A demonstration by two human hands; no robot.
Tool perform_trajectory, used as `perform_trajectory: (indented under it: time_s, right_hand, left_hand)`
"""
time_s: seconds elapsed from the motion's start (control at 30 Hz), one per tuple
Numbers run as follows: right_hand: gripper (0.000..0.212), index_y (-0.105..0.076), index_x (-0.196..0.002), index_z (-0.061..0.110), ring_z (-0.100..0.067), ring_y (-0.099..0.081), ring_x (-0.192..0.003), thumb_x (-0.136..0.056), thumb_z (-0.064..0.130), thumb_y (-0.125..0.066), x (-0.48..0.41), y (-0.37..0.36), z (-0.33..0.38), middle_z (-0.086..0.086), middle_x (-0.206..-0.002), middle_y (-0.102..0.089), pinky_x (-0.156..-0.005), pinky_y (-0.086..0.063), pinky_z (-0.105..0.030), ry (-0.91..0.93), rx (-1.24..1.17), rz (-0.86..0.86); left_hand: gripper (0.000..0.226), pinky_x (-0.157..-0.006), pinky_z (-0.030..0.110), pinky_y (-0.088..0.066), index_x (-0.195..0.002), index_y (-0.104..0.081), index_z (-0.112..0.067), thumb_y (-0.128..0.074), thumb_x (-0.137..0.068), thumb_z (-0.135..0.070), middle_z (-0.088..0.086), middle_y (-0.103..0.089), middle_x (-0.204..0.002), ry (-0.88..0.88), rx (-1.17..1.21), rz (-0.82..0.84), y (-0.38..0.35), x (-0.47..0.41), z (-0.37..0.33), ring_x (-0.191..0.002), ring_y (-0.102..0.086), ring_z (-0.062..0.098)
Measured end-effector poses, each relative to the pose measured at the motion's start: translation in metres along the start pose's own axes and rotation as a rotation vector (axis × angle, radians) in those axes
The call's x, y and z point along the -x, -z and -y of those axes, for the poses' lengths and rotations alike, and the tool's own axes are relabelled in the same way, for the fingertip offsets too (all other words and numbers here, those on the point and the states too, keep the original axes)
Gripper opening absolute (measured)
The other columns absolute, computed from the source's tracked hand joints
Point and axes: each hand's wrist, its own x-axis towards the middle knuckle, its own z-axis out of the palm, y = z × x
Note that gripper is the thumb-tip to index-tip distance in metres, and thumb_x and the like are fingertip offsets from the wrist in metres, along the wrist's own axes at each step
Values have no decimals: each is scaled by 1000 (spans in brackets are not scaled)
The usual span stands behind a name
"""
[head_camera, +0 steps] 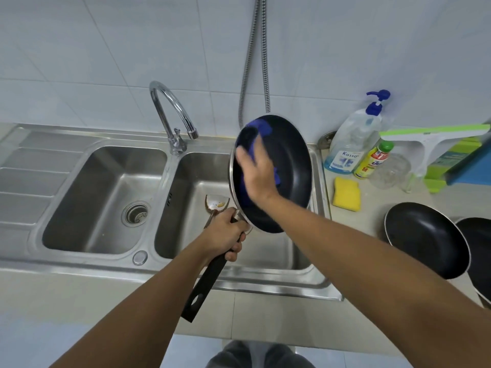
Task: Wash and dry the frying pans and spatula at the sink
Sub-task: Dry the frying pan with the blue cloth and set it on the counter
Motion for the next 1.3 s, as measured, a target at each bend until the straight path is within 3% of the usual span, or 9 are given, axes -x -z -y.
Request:
perform_trajectory:
  time_s: [0.1, 0.23, 0.4, 0.57, 0.73, 0.93, 1.03, 1.17, 1.3]
  right_hand:
    - [71, 1, -163, 20, -8, 6, -156, -107, 42, -38, 20, 9, -20, 8, -170, 1, -128, 0, -38, 263, 409, 415]
    - [64, 1, -161, 34, -21, 11, -156, -105, 54, -22, -18, 33, -44, 12, -170, 8, -122, -3, -62, 374, 950, 271]
    - [65, 9, -160, 33, -26, 17, -155, -108, 45, -27, -31, 22, -36, 8, -168, 18, -124, 2, -58, -42, 553, -5]
    - [72, -7, -161, 23, -23, 10, -157, -102, 17, -46, 23, 19, -40, 5, -170, -6, -126, 1, -54, 393, 510, 437]
    - [71, -47, -150, 15, -13, -10, -156, -86, -15, -50, 53, 63, -77, 6, -161, -38, -125, -8, -24, 336, 472, 618]
    - [54, -60, -139, 22, -26, -35, -149, -85, 15, -59, 12, 129, -100, 3, -150, -53, -117, -31, -56, 381, 1046, 693]
    - [57, -64, -132, 12, -40, -40, -143, -76, 1, -65, -29, 141, -89, -9, -144, -57, -107, -37, -64, 367, 1155, 524]
    - [57, -59, -139, 9, -41, -25, -151, -84, -4, -56, -36, 132, -82, -10, -153, -49, -117, -23, -67, 341, 1091, 311]
    - [72, -38, -155, 17, -32, -1, -157, -86, 20, -57, -5, 120, -90, 0, -166, -26, -117, -14, -68, 163, 1052, 375]
  left_hand:
    - [6, -38, 21, -27, -105, -52, -12, -55, -100, -12, 4, -48, -70, -10, 25, 12, 5, 2, 0, -45, -35, 12]
    - [17, -38, 20, -26, -117, -53, -13, -55, -100, -10, 6, -45, -72, -10, -22, 39, 13, 9, 7, -45, -32, 13]
    - [18, -40, 23, -26, -117, -50, -12, -53, -99, -10, 10, -39, -77, -12, -111, 24, 13, 8, 2, -46, -31, 13]
    - [12, -40, 19, -24, -102, -48, -14, -52, -97, -4, 9, -41, -72, -26, -103, -44, 16, 1, -1, -41, -31, 13]
    - [19, -37, 17, -25, -93, -43, -14, -53, -97, 1, 8, -45, -67, -59, 45, -53, 31, 0, -8, -40, -31, 13]
    - [15, -36, 20, -28, -102, -49, -12, -54, -97, 1, 7, -48, -66, -45, 51, 15, 43, 9, -15, -43, -35, 14]
    - [14, -38, 22, -29, -106, -49, -11, -51, -97, 1, 9, -47, -68, -50, -54, 8, 38, 10, -18, -43, -36, 15]
    - [18, -39, 21, -29, -106, -49, -11, -50, -94, 2, 8, -46, -67, -76, -41, 0, 34, 11, -19, -43, -35, 15]
    - [18, -38, 21, -28, -106, -50, -10, -51, -95, 3, 8, -46, -67, -86, 23, 16, 34, 11, -17, -44, -34, 16]
